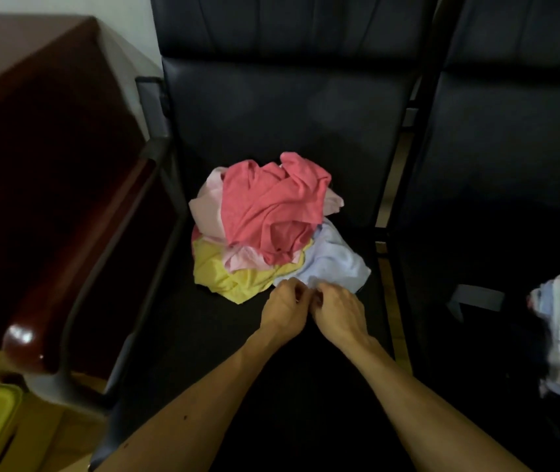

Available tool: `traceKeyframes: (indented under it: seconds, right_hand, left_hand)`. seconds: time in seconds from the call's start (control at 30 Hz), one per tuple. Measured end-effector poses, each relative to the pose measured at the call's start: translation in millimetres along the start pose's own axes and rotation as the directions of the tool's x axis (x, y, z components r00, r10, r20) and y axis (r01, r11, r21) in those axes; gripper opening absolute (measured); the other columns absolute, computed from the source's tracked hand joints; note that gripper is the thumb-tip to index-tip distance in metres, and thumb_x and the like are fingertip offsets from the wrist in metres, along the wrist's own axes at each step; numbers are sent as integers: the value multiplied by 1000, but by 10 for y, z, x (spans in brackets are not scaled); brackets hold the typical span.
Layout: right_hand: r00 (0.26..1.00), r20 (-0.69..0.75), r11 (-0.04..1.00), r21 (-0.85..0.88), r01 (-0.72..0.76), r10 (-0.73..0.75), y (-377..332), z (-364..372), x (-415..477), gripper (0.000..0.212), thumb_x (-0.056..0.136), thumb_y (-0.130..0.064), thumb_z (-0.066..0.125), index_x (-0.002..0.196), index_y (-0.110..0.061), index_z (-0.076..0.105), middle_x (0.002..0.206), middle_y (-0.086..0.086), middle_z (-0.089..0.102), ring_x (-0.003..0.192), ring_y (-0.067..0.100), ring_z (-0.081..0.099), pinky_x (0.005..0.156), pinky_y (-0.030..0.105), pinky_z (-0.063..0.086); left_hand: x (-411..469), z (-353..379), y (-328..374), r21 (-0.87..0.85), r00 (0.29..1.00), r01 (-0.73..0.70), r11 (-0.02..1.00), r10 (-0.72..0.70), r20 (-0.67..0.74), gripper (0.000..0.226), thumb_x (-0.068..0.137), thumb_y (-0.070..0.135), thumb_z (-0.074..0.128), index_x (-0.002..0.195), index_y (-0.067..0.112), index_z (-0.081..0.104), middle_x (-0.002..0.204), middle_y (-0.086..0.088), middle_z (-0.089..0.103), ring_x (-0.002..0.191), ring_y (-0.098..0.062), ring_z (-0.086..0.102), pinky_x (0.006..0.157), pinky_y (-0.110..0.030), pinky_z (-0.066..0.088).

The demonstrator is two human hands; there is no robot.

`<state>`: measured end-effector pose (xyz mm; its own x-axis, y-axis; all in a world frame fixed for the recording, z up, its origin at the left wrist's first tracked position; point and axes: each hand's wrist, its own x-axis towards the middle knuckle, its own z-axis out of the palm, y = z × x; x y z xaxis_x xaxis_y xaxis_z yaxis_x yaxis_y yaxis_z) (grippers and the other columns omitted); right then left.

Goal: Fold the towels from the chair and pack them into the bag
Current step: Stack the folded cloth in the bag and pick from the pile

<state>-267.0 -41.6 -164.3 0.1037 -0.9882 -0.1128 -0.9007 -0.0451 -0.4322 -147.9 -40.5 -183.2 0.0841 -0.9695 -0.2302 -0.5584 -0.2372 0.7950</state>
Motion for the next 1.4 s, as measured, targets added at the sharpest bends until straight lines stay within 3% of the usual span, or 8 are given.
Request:
traceKeyframes:
  seconds: [0.13,0.27,0.43,0.6,0.83,1.1,1.23,1.4]
  right_hand:
    - [998,-62,999,39,-10,13,-96,-451,-251,22,97,-29,54,99,-13,68,94,2,71,89,20,67,53,18,30]
    - [984,-177,999,43,-2,9,-267,-999,-574,26,97,-27,54,119,-17,64,113,3,68,104,21,64,75,26,46]
    - [956,-279,920,390,26,91,-504,-1540,-933,11,96,-25,58,104,-27,66,98,-4,68,89,15,65,67,21,47]
    - [917,-395,843,511,168,57,-767,-2206,-1307,11,97,-20,53,88,-20,59,77,-6,59,70,12,56,57,22,39]
    - [816,-574,756,501,422,-75,-1304,-2957,-1906,9,98,-19,56,98,-10,56,88,5,60,79,16,59,72,27,52]
    - [934,-276,792,505,342,-227,-1231,-2829,-2671,20,91,-21,66,109,-20,58,94,-7,62,88,6,61,72,18,50]
    - [966,-93,901,348,258,-241,-884,-2533,-2864,15,89,-9,65,104,-11,65,100,8,68,95,24,67,85,36,57]
    - [977,95,910,391,139,-190,-502,-2416,-3089,19,93,-22,63,103,-6,68,99,13,71,93,32,69,76,38,59]
  left_hand:
    - [-227,-231,375,-48,992,-130,990,129,-12,19,96,29,56,83,16,63,84,1,67,77,-14,61,74,-42,53]
    - [-616,-583,949,-93,958,-286,954,284,-32,17,98,25,54,94,12,65,93,-1,71,87,-16,67,81,-41,55]
    - [-1086,-986,1612,-148,914,-405,902,400,-67,13,100,20,56,102,11,66,85,10,64,80,-2,62,67,-7,47]
    - [-1562,-1493,2089,-190,840,-542,819,519,-158,14,99,18,58,95,7,66,88,-6,68,83,-11,63,81,-31,54]
    - [-2347,-2059,2830,-240,688,-725,645,663,-296,20,102,20,53,96,5,65,78,2,62,64,4,58,62,-14,48]
    - [-2859,-2189,2873,-349,687,-725,593,657,-311,18,103,23,52,96,13,65,81,-2,63,74,-10,61,70,-24,55]
    - [-3077,-2206,2881,-368,689,-722,585,652,-316,19,103,23,52,92,13,64,78,-3,61,70,-11,59,65,-23,53]
    - [-3240,-2248,2868,-350,694,-719,600,643,-325,20,103,21,52,94,8,63,78,-7,59,68,-12,57,62,-21,53]
